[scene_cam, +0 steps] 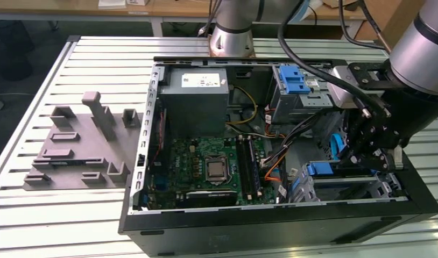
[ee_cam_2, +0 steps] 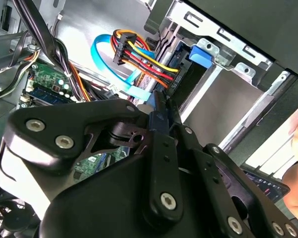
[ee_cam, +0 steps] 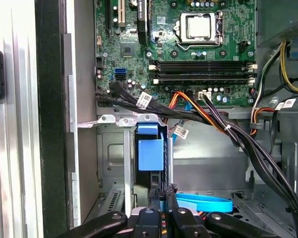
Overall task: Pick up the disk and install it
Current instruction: 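Insert the second disk wire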
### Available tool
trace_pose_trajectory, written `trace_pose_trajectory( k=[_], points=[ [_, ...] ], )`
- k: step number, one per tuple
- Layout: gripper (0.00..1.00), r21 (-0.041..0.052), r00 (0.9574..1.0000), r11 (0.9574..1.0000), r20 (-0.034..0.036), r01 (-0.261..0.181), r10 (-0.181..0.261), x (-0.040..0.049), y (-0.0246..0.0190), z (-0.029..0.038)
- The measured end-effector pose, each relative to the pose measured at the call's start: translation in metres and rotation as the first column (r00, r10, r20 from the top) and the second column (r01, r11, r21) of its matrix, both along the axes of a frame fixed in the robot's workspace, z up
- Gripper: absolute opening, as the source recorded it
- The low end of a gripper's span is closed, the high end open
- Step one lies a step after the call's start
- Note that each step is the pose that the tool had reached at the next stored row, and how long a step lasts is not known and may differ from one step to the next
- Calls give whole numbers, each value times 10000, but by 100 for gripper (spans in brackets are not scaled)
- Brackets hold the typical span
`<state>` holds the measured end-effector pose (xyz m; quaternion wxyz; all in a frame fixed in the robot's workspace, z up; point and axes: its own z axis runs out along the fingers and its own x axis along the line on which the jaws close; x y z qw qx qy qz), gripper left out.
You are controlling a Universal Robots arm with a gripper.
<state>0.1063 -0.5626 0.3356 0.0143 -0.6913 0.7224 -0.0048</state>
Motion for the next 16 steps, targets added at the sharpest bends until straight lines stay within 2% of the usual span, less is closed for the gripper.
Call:
trace_pose_trajectory(
  k=[16],
  points=[
    [16,-1,10000,10000,-37,-1,1,10,-1,20]
  ],
)
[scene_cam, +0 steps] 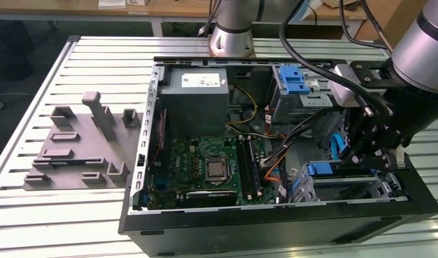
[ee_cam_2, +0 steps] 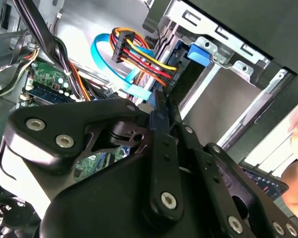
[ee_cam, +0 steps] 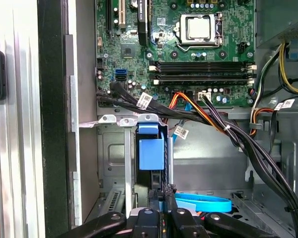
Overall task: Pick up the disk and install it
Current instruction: 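Insert the second disk wire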
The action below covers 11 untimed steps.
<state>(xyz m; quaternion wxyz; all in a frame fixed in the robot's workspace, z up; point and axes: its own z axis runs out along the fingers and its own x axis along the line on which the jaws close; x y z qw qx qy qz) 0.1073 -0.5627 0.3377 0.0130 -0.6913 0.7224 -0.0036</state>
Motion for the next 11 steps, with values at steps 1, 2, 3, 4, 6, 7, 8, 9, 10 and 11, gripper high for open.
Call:
trace_pose_trajectory(
  k=[1,2,3,4,6,7,8,9,10,11],
  points=[
    [16,0,10000,10000,0,1,-1,2,0,-1],
    [16,0,10000,10000,0,2,-2,2,-1,-3],
    [16,1,10000,10000,0,2,-2,2,-2,-6],
    [16,2,10000,10000,0,3,-3,2,-3,-9],
    [16,1,10000,10000,0,4,-4,3,-4,-14],
    [16,1,10000,10000,0,3,-3,3,-4,-17],
    [16,1,10000,10000,0,5,-5,3,-4,-20],
    [16,2,10000,10000,0,4,-4,3,-4,-23],
    [16,2,10000,10000,0,4,-4,3,-4,-27],
    [16,2,10000,10000,0,4,-4,3,-4,-32]
  ],
)
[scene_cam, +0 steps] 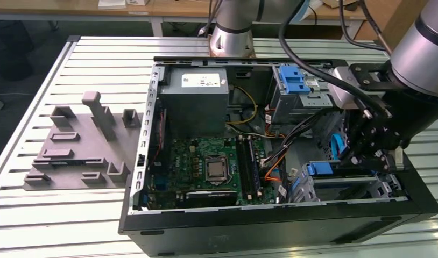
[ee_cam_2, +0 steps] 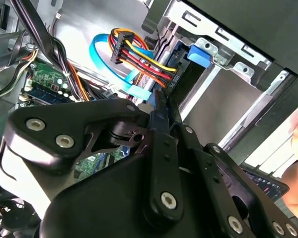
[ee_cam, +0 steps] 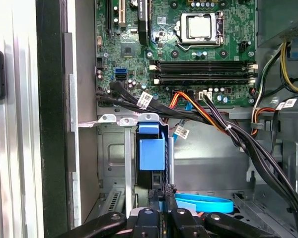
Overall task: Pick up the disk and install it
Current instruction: 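Insert the second disk wire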
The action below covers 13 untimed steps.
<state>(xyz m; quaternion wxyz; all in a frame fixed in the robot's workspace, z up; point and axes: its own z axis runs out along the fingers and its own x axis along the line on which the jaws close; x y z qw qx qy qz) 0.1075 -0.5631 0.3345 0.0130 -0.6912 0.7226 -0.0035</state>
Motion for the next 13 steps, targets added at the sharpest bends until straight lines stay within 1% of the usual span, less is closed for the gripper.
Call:
trace_pose_trajectory(
  k=[6,13],
  points=[
    [16,-6,10000,10000,0,1,-1,2,-1,-31],
    [16,-3,10000,10000,0,1,-1,2,-1,-43]
  ],
)
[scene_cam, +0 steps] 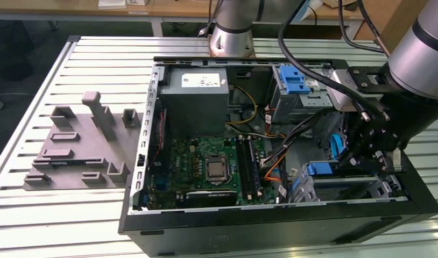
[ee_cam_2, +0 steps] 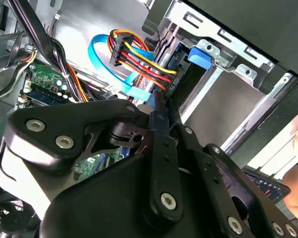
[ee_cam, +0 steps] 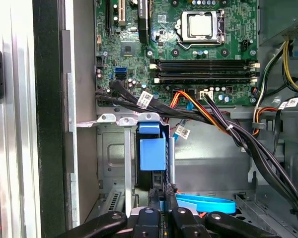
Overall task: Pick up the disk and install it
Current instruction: 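Insert the second disk wire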
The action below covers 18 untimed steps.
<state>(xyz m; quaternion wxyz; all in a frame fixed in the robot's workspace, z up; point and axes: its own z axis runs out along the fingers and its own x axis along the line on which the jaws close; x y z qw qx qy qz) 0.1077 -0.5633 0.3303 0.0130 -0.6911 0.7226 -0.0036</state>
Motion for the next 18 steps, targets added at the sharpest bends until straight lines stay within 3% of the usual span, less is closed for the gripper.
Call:
trace_pose_trajectory(
  k=[6,7,18],
  points=[
    [17,14,10000,10000,0,0,0,0,0,-8],
    [23,9,10000,10000,0,0,0,0,0,-6],
    [23,2,10000,10000,0,0,0,0,0,-2]
  ],
)
